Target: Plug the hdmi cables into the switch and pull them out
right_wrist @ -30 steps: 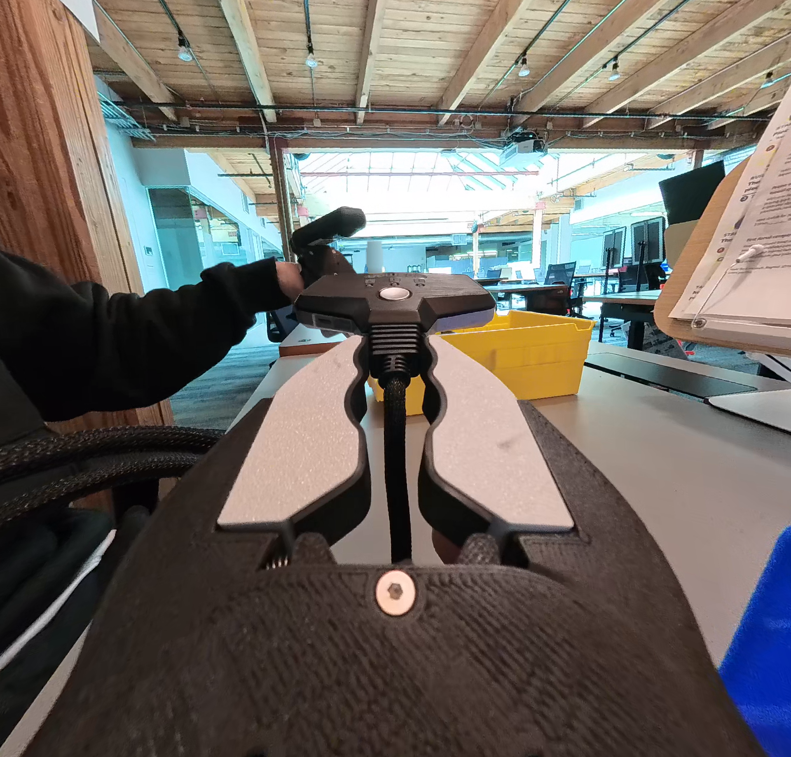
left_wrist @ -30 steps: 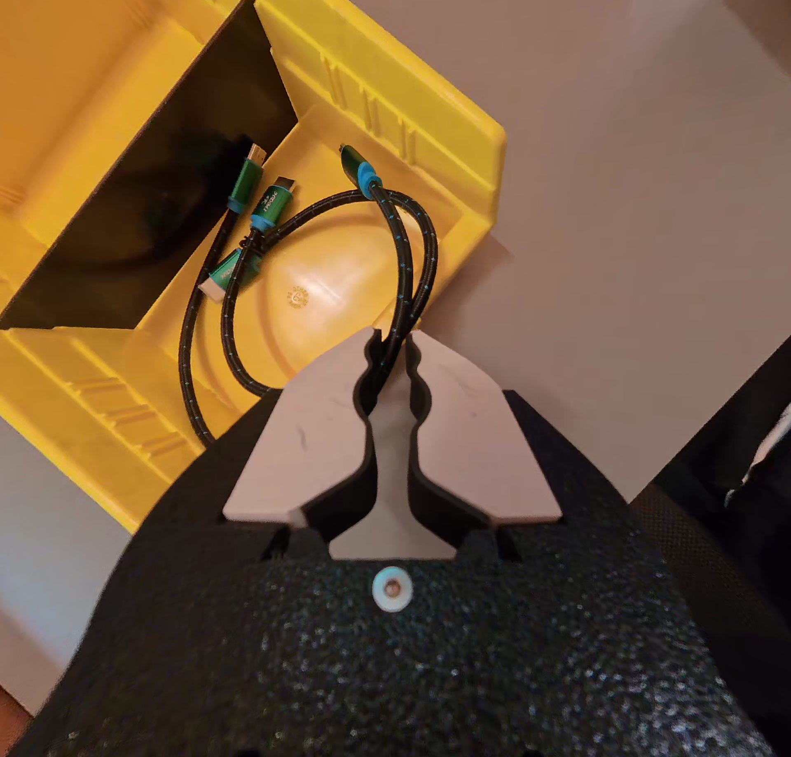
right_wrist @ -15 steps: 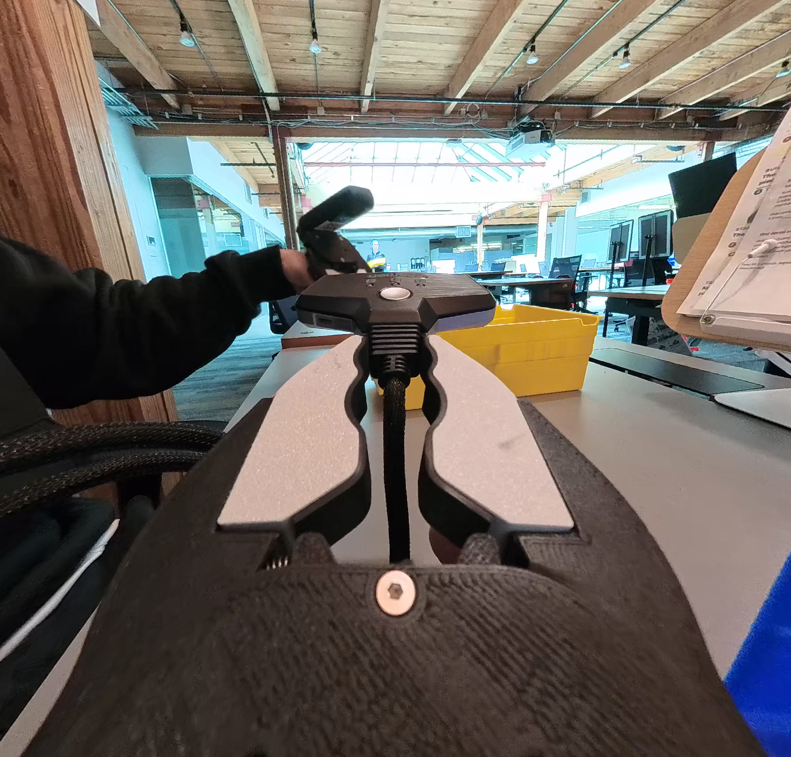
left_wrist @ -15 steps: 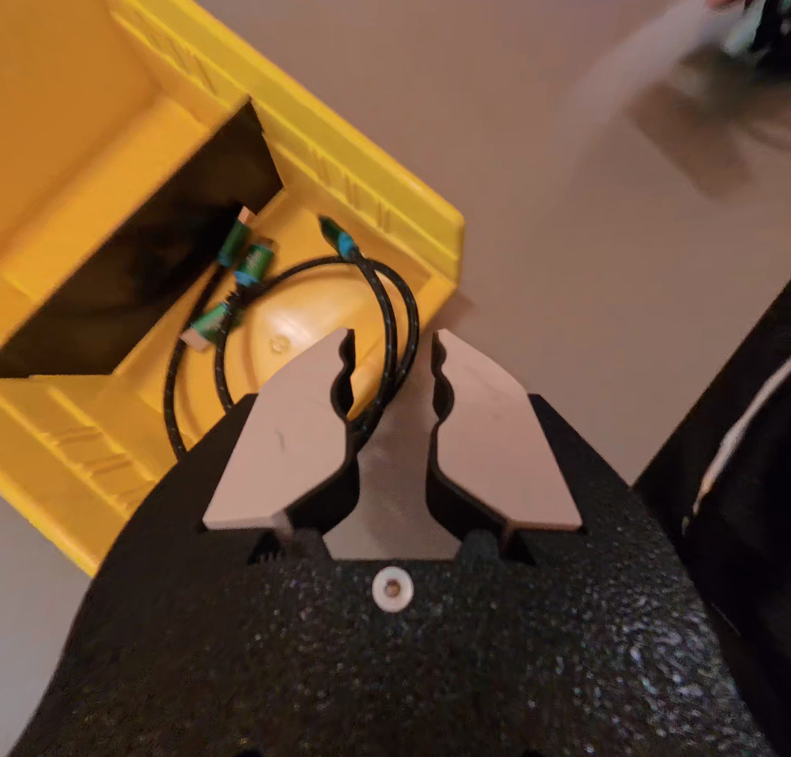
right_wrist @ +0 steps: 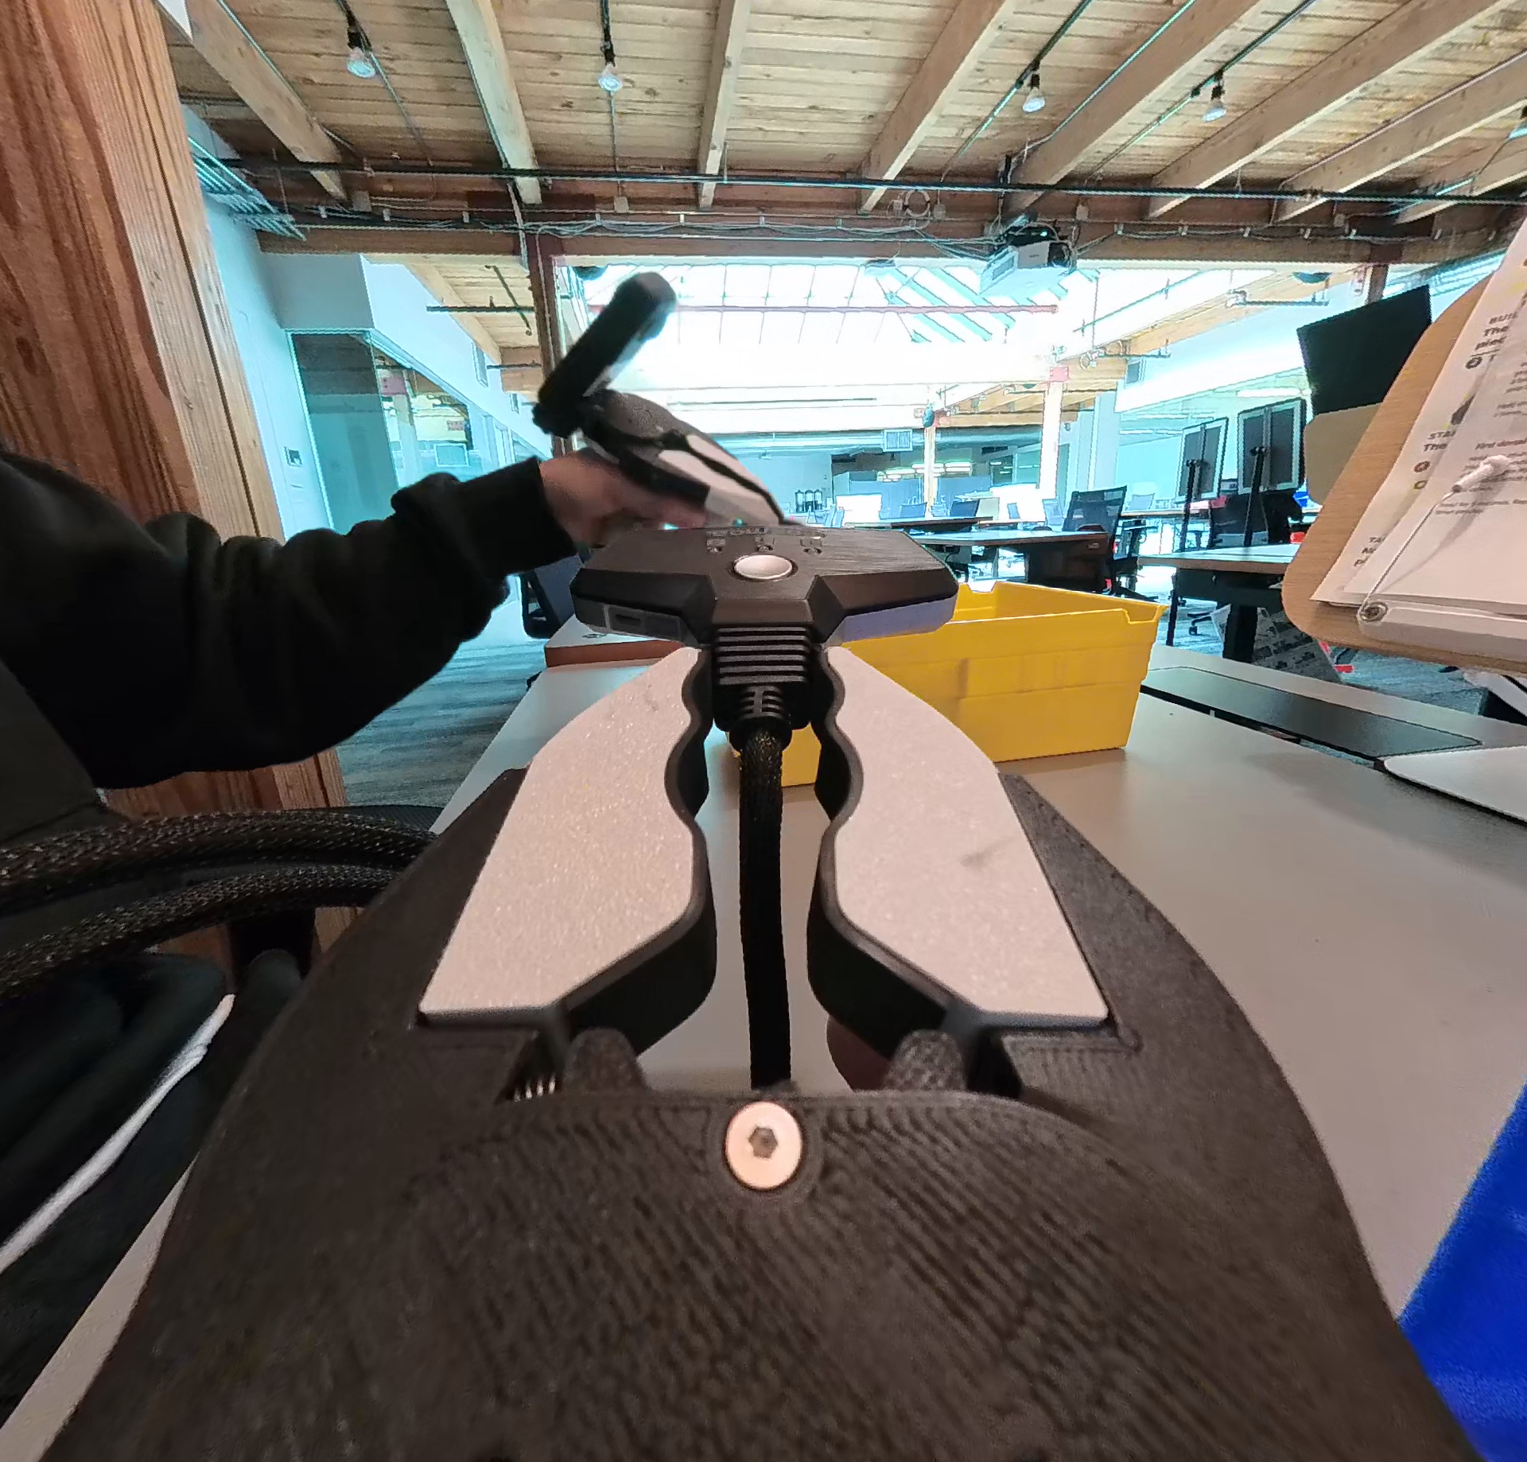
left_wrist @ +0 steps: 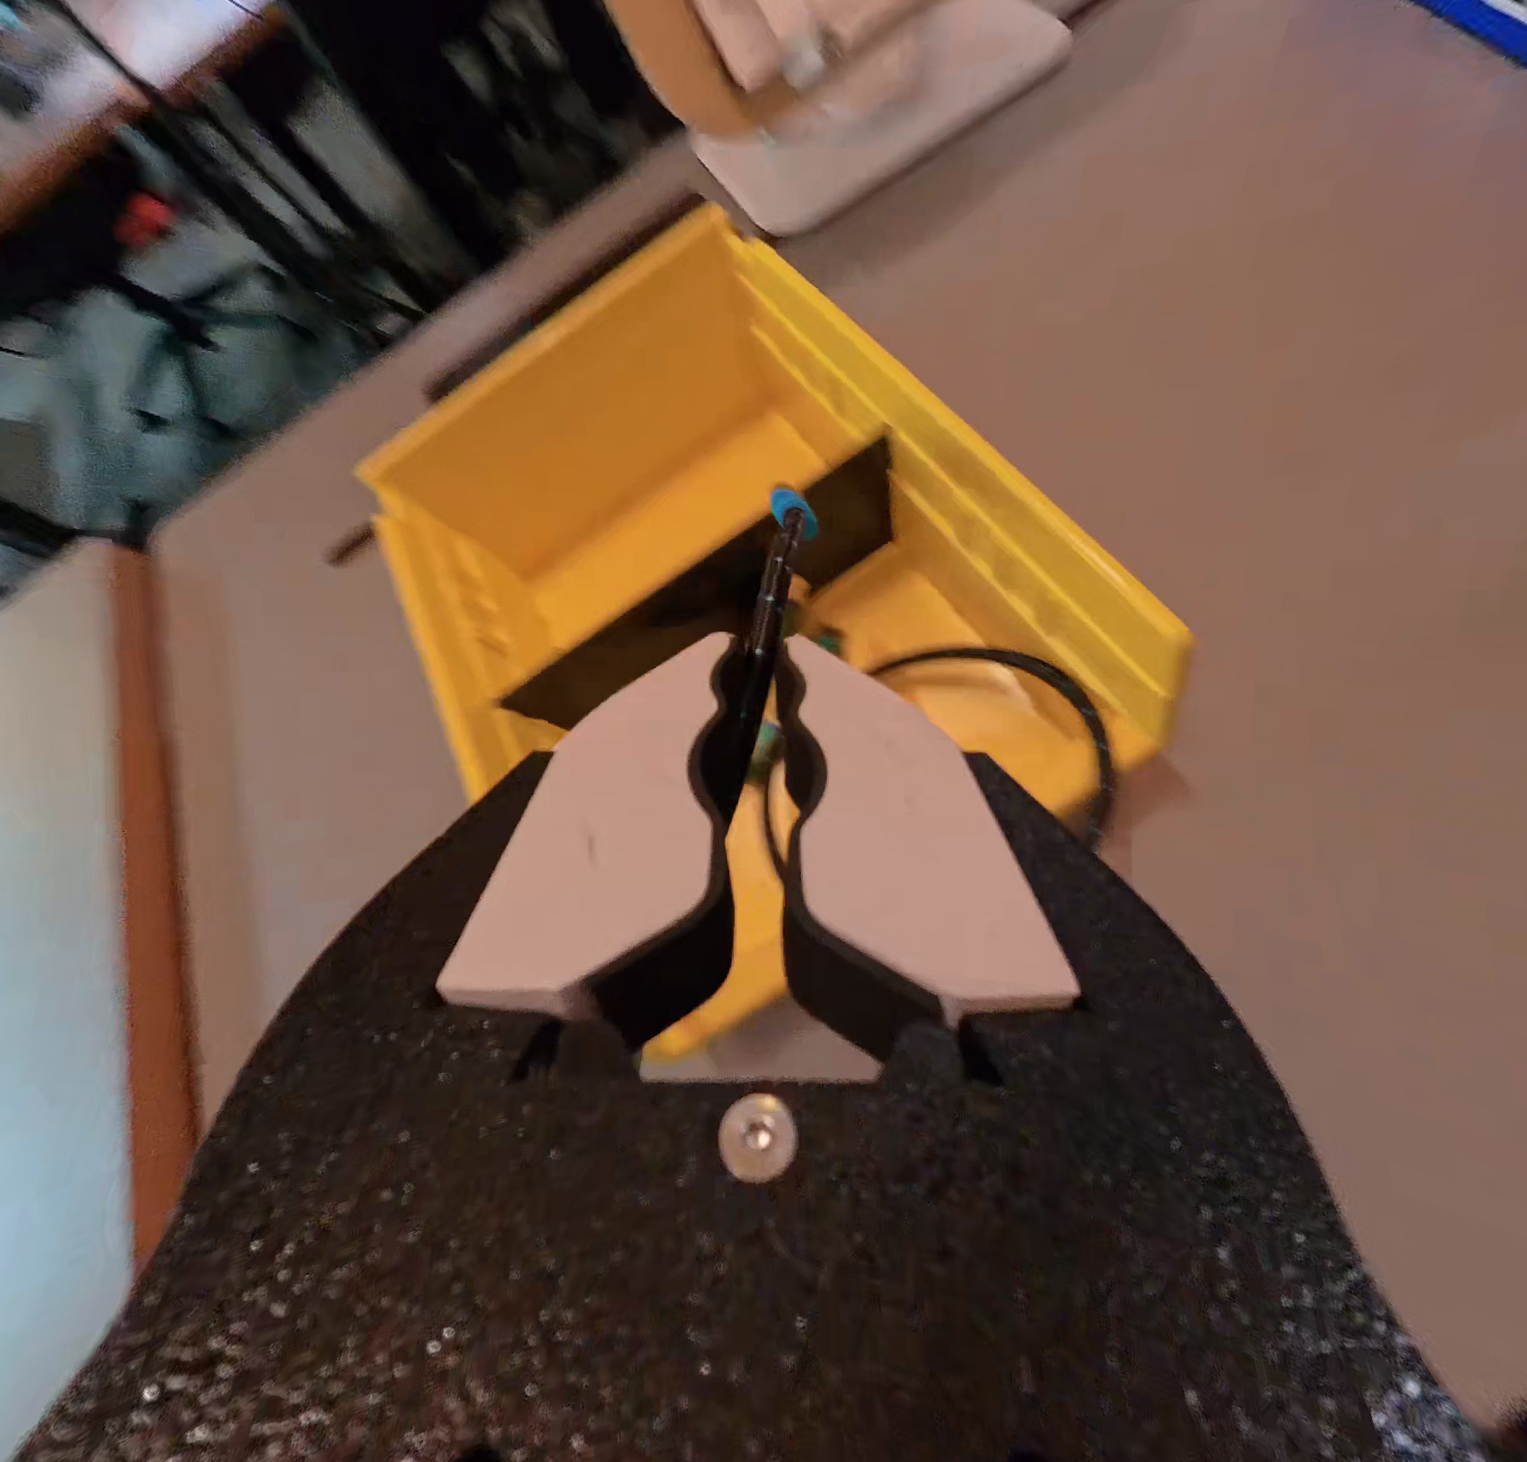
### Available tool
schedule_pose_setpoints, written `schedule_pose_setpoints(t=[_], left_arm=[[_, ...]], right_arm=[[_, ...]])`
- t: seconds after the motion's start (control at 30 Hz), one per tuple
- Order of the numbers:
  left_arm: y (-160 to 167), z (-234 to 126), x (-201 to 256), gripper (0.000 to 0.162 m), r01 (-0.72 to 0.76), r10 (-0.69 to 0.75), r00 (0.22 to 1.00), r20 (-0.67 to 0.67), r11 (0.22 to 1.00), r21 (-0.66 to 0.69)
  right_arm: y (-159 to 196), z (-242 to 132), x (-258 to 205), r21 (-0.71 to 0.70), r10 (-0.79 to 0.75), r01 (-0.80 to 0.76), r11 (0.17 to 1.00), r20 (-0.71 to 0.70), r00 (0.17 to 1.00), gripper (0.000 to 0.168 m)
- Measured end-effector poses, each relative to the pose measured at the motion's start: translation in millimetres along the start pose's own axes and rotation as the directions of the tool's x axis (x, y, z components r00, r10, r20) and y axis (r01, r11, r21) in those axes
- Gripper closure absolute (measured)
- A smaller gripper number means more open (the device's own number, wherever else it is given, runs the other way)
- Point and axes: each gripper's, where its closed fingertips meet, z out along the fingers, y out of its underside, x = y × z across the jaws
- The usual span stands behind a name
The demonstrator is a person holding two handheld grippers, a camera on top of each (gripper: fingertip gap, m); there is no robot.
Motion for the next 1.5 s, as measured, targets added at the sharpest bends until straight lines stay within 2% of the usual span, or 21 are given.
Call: schedule_pose_setpoints(t=[0.03,0.17,0.27,0.37,0.47,0.63,0.7,0.77,0.87,0.93,1.03,1.13,1.27,1.33,1.4,1.5], left_arm=[[-6.0,-5.4,-9.6,0.156,-0.008,0.006,0.999,0.053,0.999,0.031],[-40.7,-32.5,-38.2,0.156,-0.033,-0.021,0.969,0.247,0.976,0.214],[-61.4,-43.8,-46.6,0.156,-0.079,-0.018,0.951,0.309,0.952,0.297],[-84.7,-53.4,-28.5,0.156,-0.095,-0.005,0.970,0.243,0.913,0.398],[-109.4,-65.7,8.6,0.156,-0.089,0.025,0.991,0.131,0.855,0.511],[-132.6,-80.4,94.1,0.156,-0.193,0.196,0.979,0.062,0.773,0.605],[-130.5,-85.3,143.0,0.156,-0.267,0.310,0.949,0.049,0.716,0.645],[-117.9,-86.8,193.1,0.156,-0.395,0.458,0.885,0.086,0.639,0.660],[-78.6,-70.0,256.6,0.157,-0.589,0.657,0.740,0.144,0.530,0.610],[-44.1,-55.1,290.1,0.162,-0.619,0.730,0.679,0.085,0.506,0.601],[0.6,-37.3,309.8,0.162,-0.588,0.747,0.663,-0.049,0.559,0.584],[29.7,-19.7,297.1,0.162,-0.561,0.708,0.693,-0.138,0.649,0.514],[64.2,-3.6,285.2,0.162,-0.543,0.665,0.690,-0.286,0.736,0.404],[65.8,-5.1,294.7,0.159,-0.456,0.571,0.713,-0.405,0.818,0.350],[56.2,-4.9,309.0,0.146,-0.340,0.432,0.742,-0.512,0.902,0.266],[40.1,5.6,331.7,0.129,-0.240,0.270,0.735,-0.622,0.962,0.133]], right_arm=[[0.0,0.0,0.1,0.000,0.000,0.000,1.000,0.000,1.000,0.146],[0.7,0.0,1.8,-0.004,0.001,-0.001,1.000,-0.010,1.000,0.146],[0.4,-0.2,2.0,-0.002,0.000,0.000,1.000,-0.013,1.000,0.146],[-1.2,-1.1,2.4,0.006,-0.003,0.003,1.000,-0.017,1.000,0.146],[-7.5,-4.7,5.9,0.039,-0.013,0.014,0.999,-0.040,0.999,0.146],[-38.0,-26.1,12.4,0.216,0.009,0.004,0.976,-0.060,0.998,0.146],[-46.8,-35.4,14.2,0.266,0.020,-0.004,0.964,-0.058,0.998,0.146],[-52.4,-41.2,14.1,0.297,0.031,-0.016,0.955,-0.046,0.998,0.146],[-55.4,-43.9,14.9,0.319,0.038,-0.021,0.947,-0.047,0.998,0.146],[-53.3,-42.4,14.7,0.309,0.041,-0.025,0.951,-0.047,0.998,0.146],[-48.4,-38.0,12.7,0.281,0.036,-0.022,0.959,-0.043,0.998,0.146],[-44.6,-34.5,12.2,0.260,0.034,-0.022,0.965,-0.041,0.999,0.146],[-44.6,-34.8,13.4,0.263,0.041,-0.028,0.964,-0.044,0.998,0.146],[-45.1,-34.7,12.7,0.267,0.043,-0.031,0.963,-0.037,0.998,0.146],[-44.1,-33.5,12.4,0.261,0.044,-0.034,0.965,-0.031,0.999,0.146],[-44.6,-32.4,7.8,0.262,0.037,-0.035,0.964,-0.004,0.999,0.146]])
